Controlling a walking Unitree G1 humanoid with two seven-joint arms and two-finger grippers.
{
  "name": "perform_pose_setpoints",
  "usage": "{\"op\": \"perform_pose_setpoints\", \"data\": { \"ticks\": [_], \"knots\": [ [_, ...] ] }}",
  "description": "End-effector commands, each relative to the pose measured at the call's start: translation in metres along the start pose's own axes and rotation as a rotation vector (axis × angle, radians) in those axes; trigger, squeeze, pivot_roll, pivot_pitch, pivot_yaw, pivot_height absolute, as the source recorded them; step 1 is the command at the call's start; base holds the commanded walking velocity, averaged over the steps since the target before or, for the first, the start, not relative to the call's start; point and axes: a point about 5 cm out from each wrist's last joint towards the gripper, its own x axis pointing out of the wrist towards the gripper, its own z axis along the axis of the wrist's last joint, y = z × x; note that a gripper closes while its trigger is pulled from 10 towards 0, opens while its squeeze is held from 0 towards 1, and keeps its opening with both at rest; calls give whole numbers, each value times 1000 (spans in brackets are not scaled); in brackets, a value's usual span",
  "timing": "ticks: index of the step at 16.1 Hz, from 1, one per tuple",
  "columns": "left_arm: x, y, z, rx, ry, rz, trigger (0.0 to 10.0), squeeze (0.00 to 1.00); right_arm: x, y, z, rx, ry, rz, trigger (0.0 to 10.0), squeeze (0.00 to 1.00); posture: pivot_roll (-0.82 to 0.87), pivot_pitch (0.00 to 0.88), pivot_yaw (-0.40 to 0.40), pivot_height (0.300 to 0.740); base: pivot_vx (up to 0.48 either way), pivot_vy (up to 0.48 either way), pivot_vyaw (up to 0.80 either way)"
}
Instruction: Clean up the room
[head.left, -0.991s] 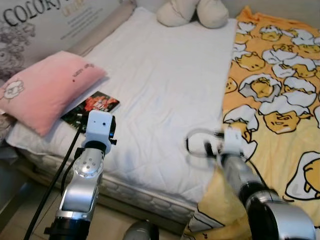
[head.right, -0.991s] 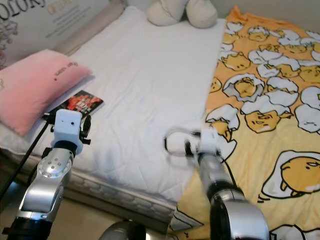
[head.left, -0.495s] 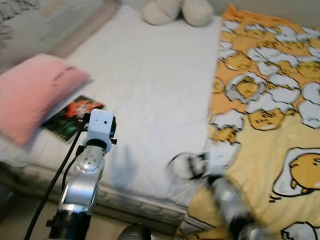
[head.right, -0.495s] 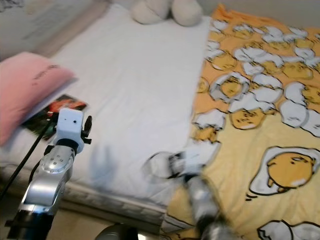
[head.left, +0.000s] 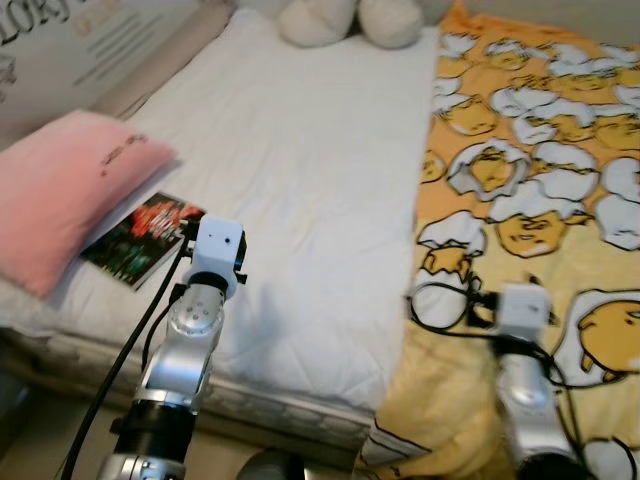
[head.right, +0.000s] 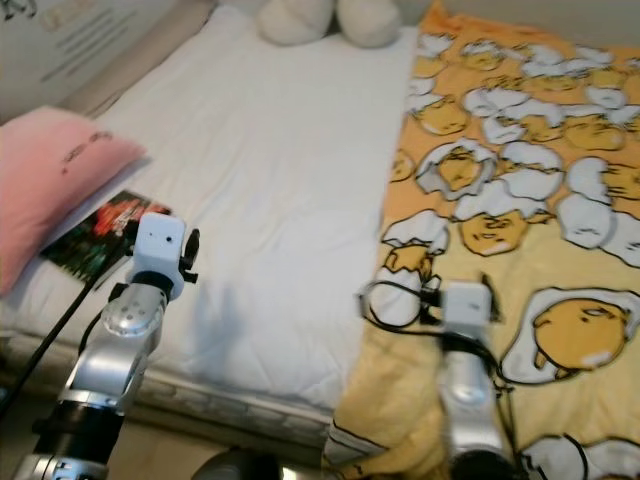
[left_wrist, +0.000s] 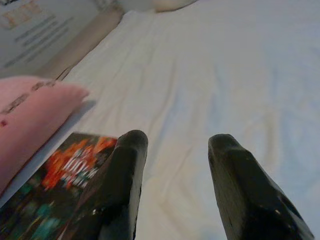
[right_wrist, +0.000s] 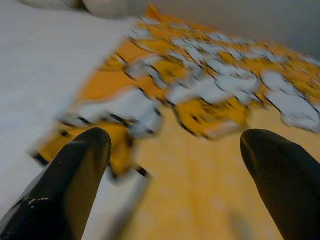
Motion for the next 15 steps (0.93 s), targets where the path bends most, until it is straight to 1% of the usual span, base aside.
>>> {"op": "perform_pose_setpoints", "data": {
  "ticks": [1,2,3,4,5,6,7,9,11,12,13,14,15],
  "knots": [
    [4,-3,6,5,-24,-1,10000,0,-3,0,-16,18,109,12,10000,0,99,47,86,740,0,0,0],
    [5,-4,7,3,-25,-3,10000,0,-5,2,-28,39,199,33,10000,0,98,45,87,740,0,0,0],
    [6,-6,7,1,-29,-8,10000,0,-11,4,-46,79,338,55,10000,0,103,41,86,740,0,0,0],
    [7,-7,7,1,-30,-10,10000,0,-14,3,-51,86,380,56,10000,0,105,40,84,740,0,0,0],
    [7,-8,8,3,-33,-12,10000,0,-26,4,-69,129,513,72,10000,0,109,39,82,740,0,0,0],
    [8,-8,7,3,-33,-12,10000,0,-32,5,-75,134,563,90,10000,0,111,31,74,740,0,0,0],
    [9,-5,7,2,-34,-3,10000,0,-46,2,-89,124,648,118,10000,0,109,19,56,740,0,0,0],
    [10,-1,5,3,-32,9,10000,0,-62,-2,-98,133,681,127,10000,0,106,7,39,740,0,0,0],
    [9,1,-2,-1,-20,22,10000,0,-94,3,-110,84,705,213,10000,0,92,0,9,740,0,0,0],
    [8,0,-3,-3,-19,21,10000,0,-112,3,-114,61,721,228,10000,0,86,0,-1,740,0,0,0],
    [9,-1,-4,-8,-19,18,10000,0,-119,1,-112,42,707,224,10000,0,78,0,-2,740,0,0,0],
    [10,-3,-5,-16,-18,14,10000,0,-114,-3,-104,20,639,191,10000,0,62,0,0,740,0,0,0],
    [12,-5,-5,-24,-15,10,10000,0,-102,-6,-92,10,551,157,10000,0,53,0,4,740,0,0,0]
  ]
}}
